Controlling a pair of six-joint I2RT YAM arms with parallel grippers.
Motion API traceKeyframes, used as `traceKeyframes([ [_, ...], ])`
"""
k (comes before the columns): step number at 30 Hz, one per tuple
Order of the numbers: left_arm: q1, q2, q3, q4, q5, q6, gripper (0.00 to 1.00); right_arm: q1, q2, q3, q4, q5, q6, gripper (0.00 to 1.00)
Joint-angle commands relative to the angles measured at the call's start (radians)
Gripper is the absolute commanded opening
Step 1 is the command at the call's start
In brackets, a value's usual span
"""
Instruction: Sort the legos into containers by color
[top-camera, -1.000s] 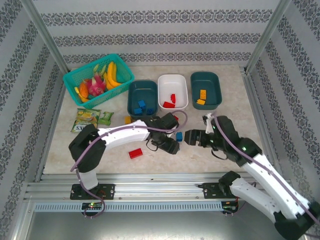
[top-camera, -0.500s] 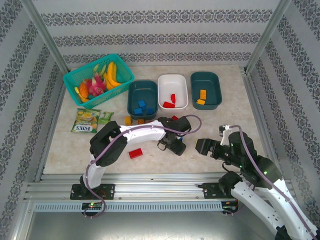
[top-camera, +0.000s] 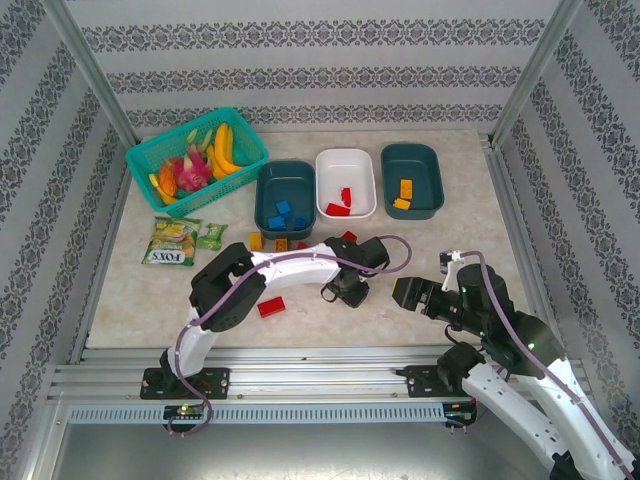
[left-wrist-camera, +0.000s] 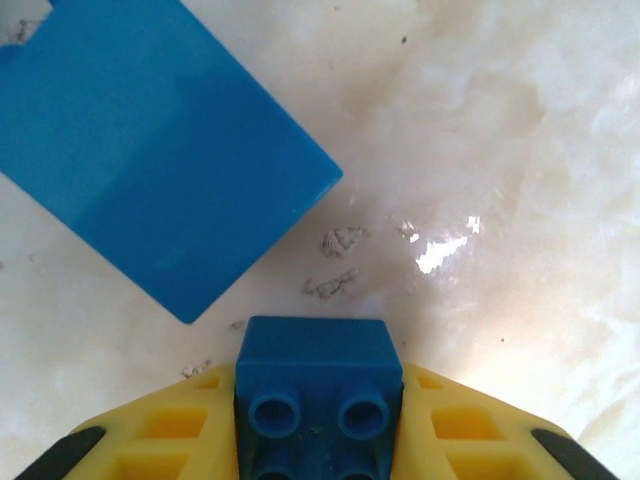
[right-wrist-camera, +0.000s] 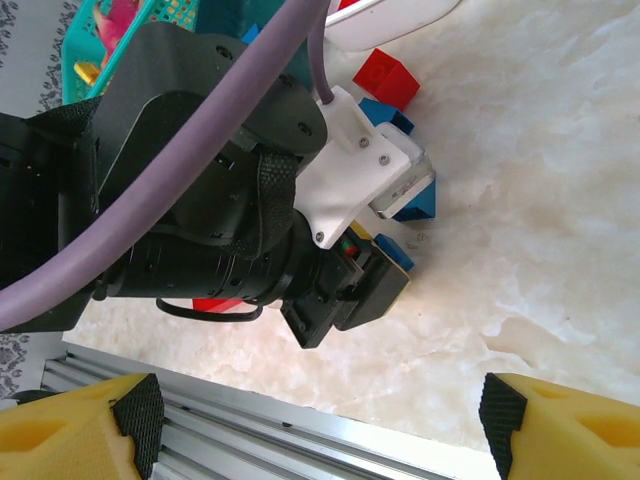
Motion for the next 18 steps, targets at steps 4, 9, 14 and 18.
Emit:
traceKeyframes([
  [4, 0.021, -0.166, -0.042, -0.056, -0.073, -0.106, 0.29, 0.011, 0.048, 0.041, 0.056, -0.011, -0.034, 0.84],
  [9, 0.194, -0.341, -0.076, -0.084, -0.020, -0.201, 0.28, 0.011, 0.161, 0.107, 0.138, -0.055, -0.096, 0.84],
  [14, 0.414, -0.339, -0.019, -0.059, 0.057, -0.209, 0.29, 0.013, 0.380, 0.164, 0.295, -0.132, -0.129, 0.84],
  [18, 0.519, -0.198, 0.130, -0.047, 0.090, -0.189, 0.29, 0.012, 0.531, 0.193, 0.484, -0.140, -0.116, 0.85],
])
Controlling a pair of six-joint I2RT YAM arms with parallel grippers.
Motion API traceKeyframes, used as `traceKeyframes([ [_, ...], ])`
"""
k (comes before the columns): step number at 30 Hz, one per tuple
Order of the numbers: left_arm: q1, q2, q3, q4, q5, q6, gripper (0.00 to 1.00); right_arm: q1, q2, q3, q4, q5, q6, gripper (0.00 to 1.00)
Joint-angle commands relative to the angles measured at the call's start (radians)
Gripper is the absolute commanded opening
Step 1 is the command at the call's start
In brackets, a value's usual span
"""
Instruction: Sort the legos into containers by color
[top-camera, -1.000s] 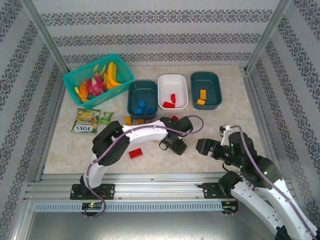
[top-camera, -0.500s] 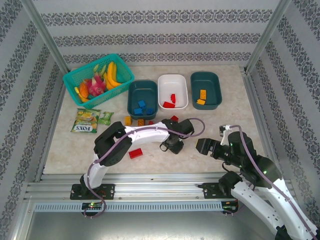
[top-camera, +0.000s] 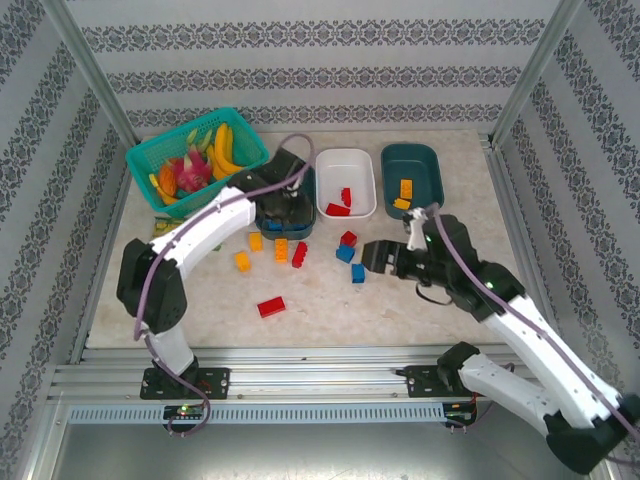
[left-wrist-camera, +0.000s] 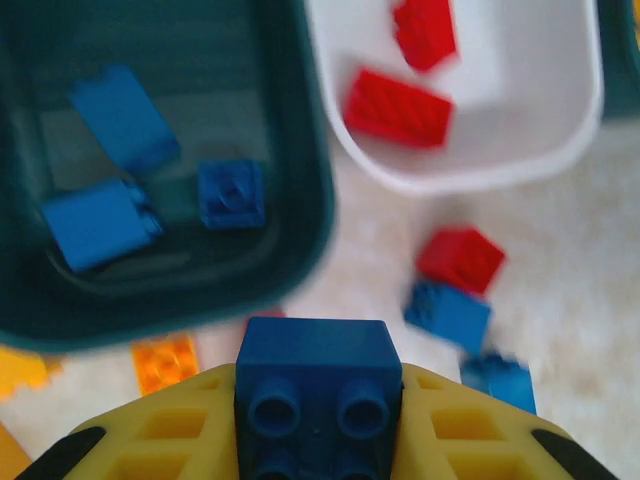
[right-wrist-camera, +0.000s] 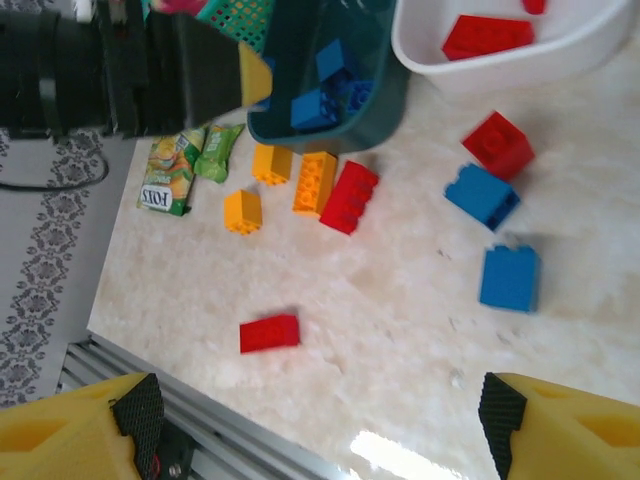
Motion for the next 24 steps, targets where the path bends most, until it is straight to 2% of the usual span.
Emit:
traceKeyframes([
  [1, 0.060, 0.150, 0.125, -0.007, 0.065, -0.004, 0.28, 0.008, 0.104, 0.034, 0.232, -0.036, -0.012, 0.86],
  [5, 0.108, 0.341, 0.327, -0.030, 0.083, 0.006, 0.28, -0.029, 0.259, 0.066, 0.397, -0.042, 0.045, 0.87],
  [8, 0.136, 0.461, 0.469, -0.081, 0.090, -0.007, 0.28, -0.053, 0.360, 0.125, 0.424, -0.045, 0.080, 0.87],
  [12, 0.157, 0.550, 0.553, -0.110, 0.093, -0.031, 0.28, -0.067, 0.453, 0.207, 0.406, -0.038, 0.100, 0.87],
  [15, 0.163, 0.578, 0.550, -0.099, 0.125, -0.055, 0.29, -0.069, 0.505, 0.243, 0.387, -0.030, 0.103, 0.87],
  [18, 0.163, 0.597, 0.544, -0.098, 0.149, -0.072, 0.37, -0.070, 0.546, 0.258, 0.372, -0.041, 0.112, 0.87],
  [20, 0.164, 0.598, 0.542, -0.099, 0.154, -0.080, 0.48, -0.068, 0.567, 0.269, 0.353, -0.042, 0.109, 0.87],
  [24, 0.167, 0.584, 0.552, -0.098, 0.166, -0.080, 0.60, -0.060, 0.580, 0.275, 0.323, -0.031, 0.083, 0.86],
])
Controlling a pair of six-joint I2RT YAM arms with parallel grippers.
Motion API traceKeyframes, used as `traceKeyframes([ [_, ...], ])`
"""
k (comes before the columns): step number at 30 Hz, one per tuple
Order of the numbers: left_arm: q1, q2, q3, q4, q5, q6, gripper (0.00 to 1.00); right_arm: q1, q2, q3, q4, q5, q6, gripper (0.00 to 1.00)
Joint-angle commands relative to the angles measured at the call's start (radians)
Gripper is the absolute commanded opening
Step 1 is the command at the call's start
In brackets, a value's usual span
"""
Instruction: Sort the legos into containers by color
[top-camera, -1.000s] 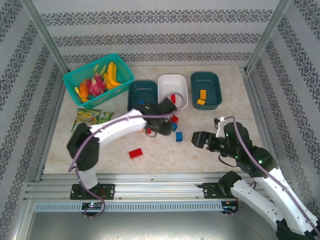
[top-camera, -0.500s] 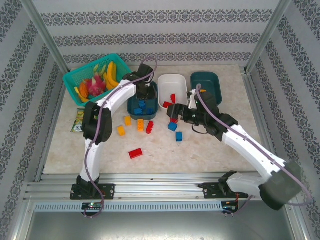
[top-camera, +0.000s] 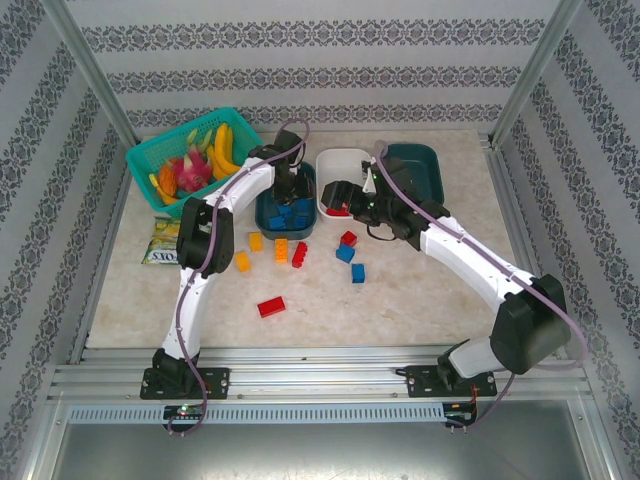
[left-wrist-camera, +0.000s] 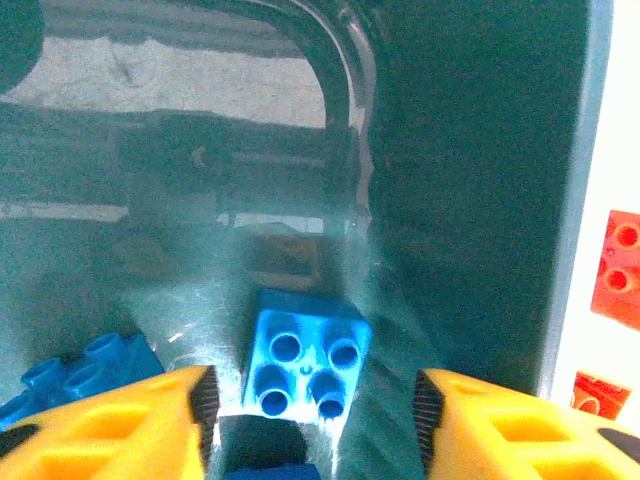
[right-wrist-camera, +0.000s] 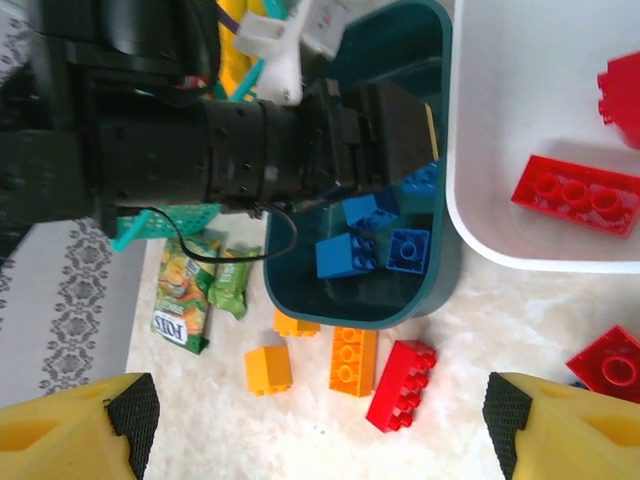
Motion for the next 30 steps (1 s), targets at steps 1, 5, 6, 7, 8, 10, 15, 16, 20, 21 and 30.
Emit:
traceKeyframes([
  [1, 0.009, -0.003, 0.043, -0.035, 0.028, -0.013, 0.61, 0.006, 0.009, 0.038, -0.036, -0.001, -0.023, 0.86],
  [5, 0.010, -0.068, 0.044, -0.044, 0.006, -0.019, 0.63, 0.041, 0.011, 0.057, -0.091, 0.028, -0.092, 0.85],
  [6, 0.011, -0.094, 0.035, -0.044, -0.006, -0.023, 0.63, 0.057, 0.010, 0.065, -0.110, 0.042, -0.116, 0.85],
  [7, 0.010, -0.127, 0.014, -0.037, -0.017, -0.030, 0.64, 0.078, 0.013, 0.074, -0.131, 0.060, -0.147, 0.85],
  [8, 0.011, -0.168, -0.009, -0.028, -0.028, -0.037, 0.64, 0.098, 0.017, 0.081, -0.148, 0.074, -0.171, 0.84],
  [10, 0.011, -0.273, -0.088, -0.011, -0.062, -0.054, 0.66, 0.153, 0.037, 0.096, -0.178, 0.103, -0.215, 0.84],
  [15, 0.025, -0.627, -0.438, 0.055, -0.146, -0.127, 0.72, 0.290, 0.142, 0.154, -0.212, 0.166, -0.252, 0.83],
  [16, 0.030, -0.708, -0.521, 0.060, -0.163, -0.146, 0.72, 0.318, 0.175, 0.179, -0.218, 0.170, -0.254, 0.83],
  [20, 0.037, -1.029, -0.838, 0.026, -0.256, -0.251, 0.72, 0.404, 0.315, 0.291, -0.233, 0.180, -0.253, 0.82],
  [21, 0.037, -1.103, -0.904, 0.009, -0.276, -0.277, 0.71, 0.420, 0.349, 0.315, -0.233, 0.182, -0.250, 0.81],
  [30, 0.037, -1.654, -1.276, -0.229, -0.293, -0.422, 0.69, 0.483, 0.670, 0.591, -0.260, 0.167, -0.216, 0.76],
])
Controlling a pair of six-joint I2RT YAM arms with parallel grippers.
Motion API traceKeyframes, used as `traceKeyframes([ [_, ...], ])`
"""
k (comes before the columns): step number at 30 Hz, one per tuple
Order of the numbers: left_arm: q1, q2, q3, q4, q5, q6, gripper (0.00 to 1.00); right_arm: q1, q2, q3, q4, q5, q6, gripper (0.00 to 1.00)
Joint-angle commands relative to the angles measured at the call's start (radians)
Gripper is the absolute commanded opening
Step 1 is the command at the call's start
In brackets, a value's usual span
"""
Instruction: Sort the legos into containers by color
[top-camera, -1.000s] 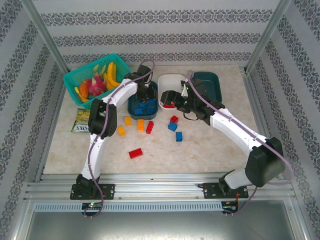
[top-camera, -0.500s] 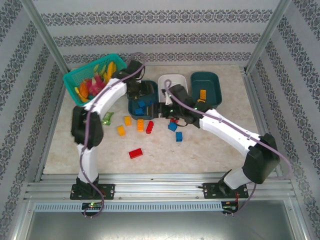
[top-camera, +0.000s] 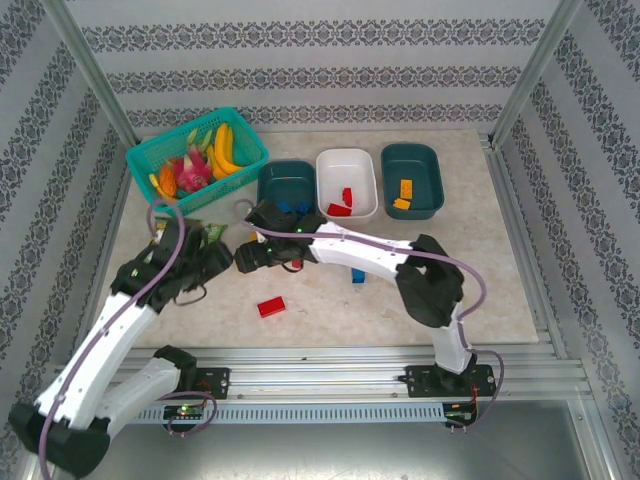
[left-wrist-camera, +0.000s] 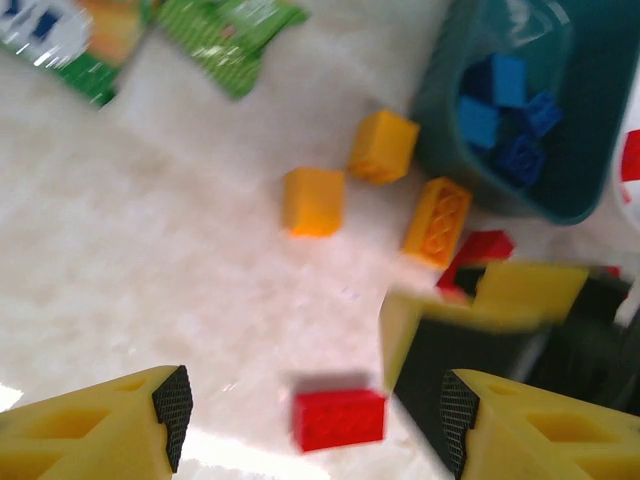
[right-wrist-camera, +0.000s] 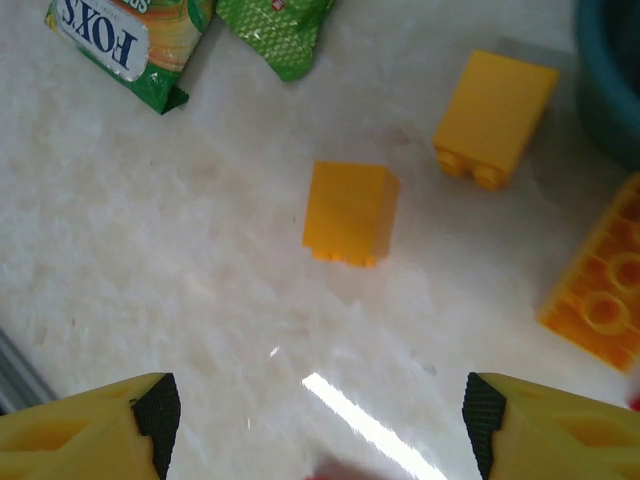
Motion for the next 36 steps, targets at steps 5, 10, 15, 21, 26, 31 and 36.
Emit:
traceKeyframes([
  [5, 0.010, -0.196, -0.041, -0.200, -0.035, -0.087, 0.69, 0.007, 0.221, 0.253, -0.139, 0.067, 0.006, 0.76],
  [10, 0.008, -0.201, -0.027, -0.218, -0.026, -0.078, 0.69, 0.006, 0.328, 0.363, -0.174, 0.034, -0.003, 0.73],
  [15, 0.009, -0.202, -0.015, -0.227, -0.021, -0.065, 0.69, 0.003, 0.415, 0.470, -0.205, 0.014, -0.016, 0.65],
  [21, 0.010, -0.201, -0.012, -0.223, -0.016, -0.057, 0.69, -0.006, 0.457, 0.525, -0.240, 0.020, -0.006, 0.45],
  [26, 0.010, -0.199, -0.017, -0.178, 0.017, -0.033, 0.69, -0.003, 0.391, 0.495, -0.239, 0.019, -0.016, 0.36],
  [31, 0.008, -0.149, 0.016, -0.039, 0.124, 0.032, 0.70, -0.001, 0.194, 0.348, -0.194, 0.057, -0.010, 0.34],
  [36, -0.006, 0.003, 0.102, 0.169, 0.258, 0.073, 0.70, -0.076, -0.059, 0.167, -0.177, 0.105, -0.004, 0.34],
])
